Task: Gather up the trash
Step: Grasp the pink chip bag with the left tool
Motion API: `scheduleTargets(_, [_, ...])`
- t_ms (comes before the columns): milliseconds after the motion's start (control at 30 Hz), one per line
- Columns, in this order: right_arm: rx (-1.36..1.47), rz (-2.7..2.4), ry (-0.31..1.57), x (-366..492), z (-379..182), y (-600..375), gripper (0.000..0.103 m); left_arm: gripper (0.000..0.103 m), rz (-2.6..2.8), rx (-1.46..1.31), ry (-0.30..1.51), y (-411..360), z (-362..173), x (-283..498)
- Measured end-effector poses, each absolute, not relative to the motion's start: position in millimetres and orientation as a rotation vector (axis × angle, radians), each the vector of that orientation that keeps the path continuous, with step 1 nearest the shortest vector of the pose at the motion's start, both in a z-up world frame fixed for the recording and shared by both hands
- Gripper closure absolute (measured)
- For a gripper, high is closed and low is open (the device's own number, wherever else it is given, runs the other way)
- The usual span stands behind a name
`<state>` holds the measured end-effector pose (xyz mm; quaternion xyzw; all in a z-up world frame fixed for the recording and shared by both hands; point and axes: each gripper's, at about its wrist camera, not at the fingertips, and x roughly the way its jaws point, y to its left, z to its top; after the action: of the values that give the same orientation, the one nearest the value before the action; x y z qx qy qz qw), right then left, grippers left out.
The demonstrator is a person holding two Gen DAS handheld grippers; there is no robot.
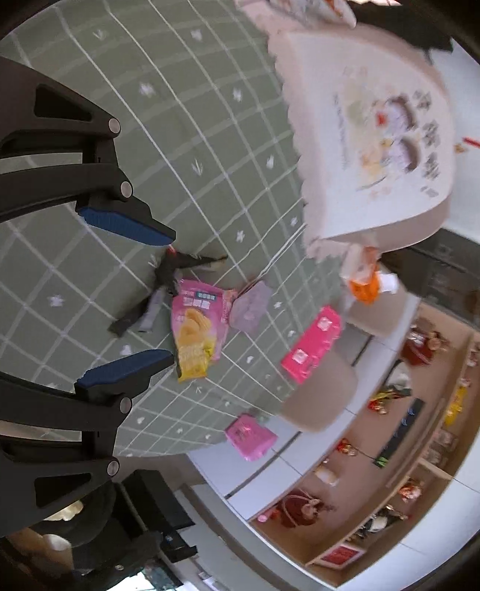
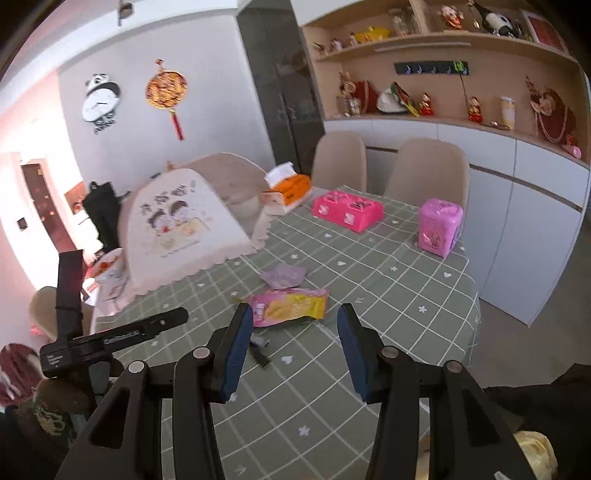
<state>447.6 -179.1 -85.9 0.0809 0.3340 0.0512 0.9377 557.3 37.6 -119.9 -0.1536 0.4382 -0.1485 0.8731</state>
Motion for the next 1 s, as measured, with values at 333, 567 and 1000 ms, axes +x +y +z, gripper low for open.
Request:
scheduleTargets(333, [0.163, 0.030, 0.824, 476, -129, -190, 0.058, 0.044, -0.410, -0.290, 0.998, -5, -167, 643])
scheduleTargets(567, [0.185, -0.010, 0.879, 476, -145, -206, 0.058, 0.058, -0.430, -0.266, 1.072, -18, -192, 664])
scheduleTargets(1000, [0.122, 0.144, 0.907, 535, -155, -171, 0.058, 0.093, -0.348, -0.373, 1.088, 58, -169, 586])
